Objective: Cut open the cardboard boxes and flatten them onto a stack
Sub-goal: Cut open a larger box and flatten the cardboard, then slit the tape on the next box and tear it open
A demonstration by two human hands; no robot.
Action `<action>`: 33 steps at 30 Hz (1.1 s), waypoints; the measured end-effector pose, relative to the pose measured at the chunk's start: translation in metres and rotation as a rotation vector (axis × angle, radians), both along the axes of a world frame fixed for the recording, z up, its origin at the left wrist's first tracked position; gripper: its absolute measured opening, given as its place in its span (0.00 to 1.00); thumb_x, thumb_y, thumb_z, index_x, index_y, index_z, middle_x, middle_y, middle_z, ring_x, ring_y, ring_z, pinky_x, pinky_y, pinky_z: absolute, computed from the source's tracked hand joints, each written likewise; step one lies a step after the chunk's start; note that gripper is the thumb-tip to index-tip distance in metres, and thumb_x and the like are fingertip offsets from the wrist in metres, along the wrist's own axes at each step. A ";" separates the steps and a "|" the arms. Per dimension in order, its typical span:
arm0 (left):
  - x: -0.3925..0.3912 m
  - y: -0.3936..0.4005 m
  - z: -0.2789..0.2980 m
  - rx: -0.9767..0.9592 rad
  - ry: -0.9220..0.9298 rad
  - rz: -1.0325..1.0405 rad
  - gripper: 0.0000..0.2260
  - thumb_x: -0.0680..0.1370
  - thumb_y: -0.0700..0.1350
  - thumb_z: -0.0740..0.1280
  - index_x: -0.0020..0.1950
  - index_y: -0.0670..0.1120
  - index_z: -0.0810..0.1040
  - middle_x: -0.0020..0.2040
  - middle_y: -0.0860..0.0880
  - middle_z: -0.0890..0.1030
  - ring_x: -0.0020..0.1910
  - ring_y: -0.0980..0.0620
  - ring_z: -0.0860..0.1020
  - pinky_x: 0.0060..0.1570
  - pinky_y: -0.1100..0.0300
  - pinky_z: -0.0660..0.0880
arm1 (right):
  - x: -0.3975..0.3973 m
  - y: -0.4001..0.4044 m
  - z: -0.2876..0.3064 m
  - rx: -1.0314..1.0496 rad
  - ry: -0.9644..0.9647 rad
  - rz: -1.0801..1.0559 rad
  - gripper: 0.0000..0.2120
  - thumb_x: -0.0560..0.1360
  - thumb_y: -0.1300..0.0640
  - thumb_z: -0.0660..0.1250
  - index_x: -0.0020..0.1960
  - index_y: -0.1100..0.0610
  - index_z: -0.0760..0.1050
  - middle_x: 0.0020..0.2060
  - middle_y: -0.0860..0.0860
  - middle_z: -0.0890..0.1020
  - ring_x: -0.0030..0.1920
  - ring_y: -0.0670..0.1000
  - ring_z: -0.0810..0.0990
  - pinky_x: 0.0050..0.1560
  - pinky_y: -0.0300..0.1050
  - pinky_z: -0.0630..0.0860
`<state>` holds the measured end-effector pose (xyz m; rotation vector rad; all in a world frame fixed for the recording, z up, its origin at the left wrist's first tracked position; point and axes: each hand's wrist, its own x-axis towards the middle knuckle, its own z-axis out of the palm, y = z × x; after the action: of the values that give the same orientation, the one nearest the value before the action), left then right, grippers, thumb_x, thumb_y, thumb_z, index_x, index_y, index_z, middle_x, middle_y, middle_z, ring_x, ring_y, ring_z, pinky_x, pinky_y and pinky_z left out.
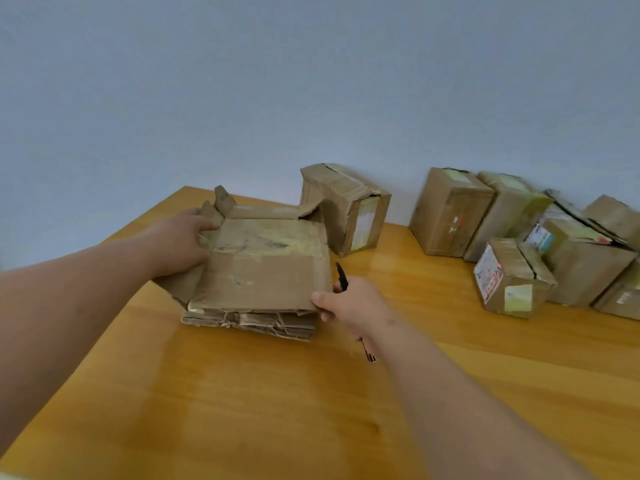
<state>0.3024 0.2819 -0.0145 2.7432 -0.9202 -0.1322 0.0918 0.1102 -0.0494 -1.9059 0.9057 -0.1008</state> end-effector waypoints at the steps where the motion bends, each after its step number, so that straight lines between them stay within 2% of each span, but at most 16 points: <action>1: -0.002 0.002 0.003 -0.031 -0.001 -0.007 0.25 0.79 0.43 0.66 0.74 0.55 0.67 0.78 0.50 0.58 0.71 0.44 0.68 0.62 0.53 0.68 | -0.001 0.001 -0.003 0.105 -0.067 -0.045 0.15 0.76 0.55 0.70 0.59 0.59 0.71 0.45 0.55 0.81 0.20 0.42 0.67 0.22 0.37 0.63; 3: -0.005 0.005 0.006 -0.051 0.003 -0.011 0.25 0.79 0.43 0.65 0.75 0.55 0.66 0.78 0.49 0.59 0.72 0.44 0.66 0.64 0.53 0.66 | -0.006 0.004 -0.006 0.284 -0.183 -0.135 0.14 0.75 0.63 0.70 0.58 0.61 0.70 0.39 0.58 0.80 0.18 0.44 0.62 0.21 0.39 0.58; 5: -0.006 0.009 0.004 -0.006 0.011 -0.004 0.27 0.79 0.45 0.65 0.77 0.54 0.62 0.80 0.50 0.55 0.74 0.44 0.64 0.67 0.53 0.65 | -0.011 0.011 -0.003 0.355 -0.222 -0.165 0.12 0.74 0.66 0.69 0.53 0.59 0.69 0.38 0.59 0.80 0.19 0.46 0.62 0.22 0.40 0.58; 9: -0.007 0.015 -0.005 0.080 0.031 0.030 0.33 0.79 0.50 0.64 0.80 0.55 0.52 0.80 0.50 0.53 0.75 0.39 0.59 0.72 0.49 0.60 | -0.021 0.024 0.006 0.301 -0.183 -0.161 0.11 0.75 0.67 0.67 0.47 0.56 0.65 0.40 0.60 0.78 0.17 0.44 0.64 0.24 0.41 0.58; 13: -0.018 0.017 -0.004 0.114 -0.040 0.052 0.36 0.79 0.50 0.63 0.80 0.57 0.44 0.81 0.51 0.42 0.76 0.38 0.57 0.70 0.43 0.65 | -0.020 0.034 0.009 0.341 -0.225 -0.273 0.10 0.75 0.69 0.64 0.46 0.57 0.65 0.40 0.61 0.76 0.24 0.49 0.63 0.24 0.41 0.59; 15: -0.031 0.017 -0.002 0.152 -0.156 0.013 0.36 0.80 0.56 0.62 0.80 0.59 0.43 0.81 0.53 0.42 0.77 0.40 0.54 0.70 0.40 0.65 | -0.015 0.041 0.006 0.330 -0.239 -0.324 0.10 0.74 0.70 0.62 0.50 0.58 0.67 0.42 0.61 0.76 0.24 0.49 0.64 0.23 0.40 0.59; 17: -0.050 0.009 -0.002 0.175 -0.184 -0.107 0.33 0.80 0.62 0.57 0.79 0.59 0.43 0.81 0.54 0.43 0.78 0.42 0.52 0.71 0.37 0.62 | -0.010 0.047 0.000 0.305 -0.209 -0.337 0.16 0.74 0.70 0.61 0.60 0.60 0.68 0.44 0.61 0.77 0.25 0.49 0.65 0.21 0.38 0.59; 18: -0.059 0.003 -0.005 0.192 -0.161 -0.180 0.32 0.80 0.64 0.54 0.79 0.60 0.42 0.80 0.55 0.43 0.79 0.42 0.50 0.72 0.37 0.60 | -0.010 0.049 -0.003 0.288 -0.185 -0.323 0.18 0.74 0.69 0.61 0.62 0.59 0.67 0.45 0.60 0.77 0.25 0.49 0.65 0.21 0.37 0.59; 20: -0.076 -0.011 -0.014 0.239 -0.075 -0.283 0.32 0.78 0.68 0.47 0.79 0.60 0.41 0.81 0.54 0.43 0.79 0.43 0.47 0.73 0.34 0.55 | -0.013 0.052 -0.003 0.255 -0.137 -0.256 0.15 0.76 0.67 0.61 0.61 0.57 0.66 0.46 0.59 0.78 0.27 0.48 0.69 0.20 0.37 0.59; 23: -0.090 -0.025 -0.033 0.328 0.045 -0.264 0.32 0.77 0.71 0.44 0.78 0.65 0.40 0.80 0.56 0.42 0.79 0.43 0.42 0.72 0.29 0.46 | -0.022 0.048 -0.002 0.199 -0.089 -0.109 0.08 0.77 0.64 0.63 0.55 0.56 0.69 0.52 0.58 0.80 0.32 0.49 0.75 0.19 0.35 0.64; 25: -0.093 -0.028 -0.046 0.371 0.063 -0.232 0.33 0.75 0.74 0.44 0.77 0.67 0.39 0.80 0.57 0.39 0.79 0.43 0.39 0.71 0.29 0.43 | -0.024 0.038 -0.002 0.070 0.001 -0.025 0.06 0.77 0.60 0.64 0.53 0.54 0.71 0.48 0.56 0.83 0.32 0.48 0.79 0.27 0.39 0.69; 28: -0.086 -0.034 -0.049 0.383 0.058 -0.228 0.34 0.74 0.75 0.46 0.77 0.68 0.40 0.80 0.58 0.40 0.79 0.44 0.40 0.71 0.28 0.43 | -0.018 0.012 -0.005 -0.079 0.079 -0.043 0.05 0.77 0.54 0.63 0.52 0.53 0.73 0.35 0.52 0.86 0.42 0.50 0.83 0.40 0.44 0.73; 30: -0.076 -0.038 -0.042 0.382 0.070 -0.240 0.33 0.74 0.75 0.49 0.77 0.68 0.45 0.80 0.59 0.44 0.79 0.44 0.44 0.70 0.27 0.46 | -0.010 -0.008 -0.008 -0.150 0.066 -0.101 0.03 0.77 0.54 0.62 0.48 0.54 0.73 0.35 0.52 0.85 0.45 0.52 0.82 0.46 0.47 0.75; 31: -0.071 -0.042 -0.038 0.382 0.072 -0.242 0.33 0.74 0.74 0.50 0.77 0.67 0.48 0.80 0.59 0.47 0.79 0.43 0.47 0.70 0.27 0.48 | -0.005 -0.017 -0.008 -0.202 0.060 -0.124 0.03 0.77 0.55 0.62 0.46 0.53 0.72 0.37 0.53 0.85 0.43 0.53 0.81 0.46 0.48 0.76; 33: -0.065 -0.051 -0.029 0.366 0.063 -0.231 0.30 0.75 0.72 0.54 0.76 0.65 0.57 0.79 0.55 0.55 0.77 0.41 0.56 0.69 0.28 0.54 | 0.004 -0.035 -0.004 -0.325 0.047 -0.151 0.06 0.77 0.55 0.61 0.41 0.53 0.70 0.40 0.53 0.82 0.37 0.53 0.76 0.39 0.48 0.74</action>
<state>0.2377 0.2310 -0.0431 2.9215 -1.3067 -0.4698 0.0956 0.0749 -0.0535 -2.1422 1.1189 -0.3115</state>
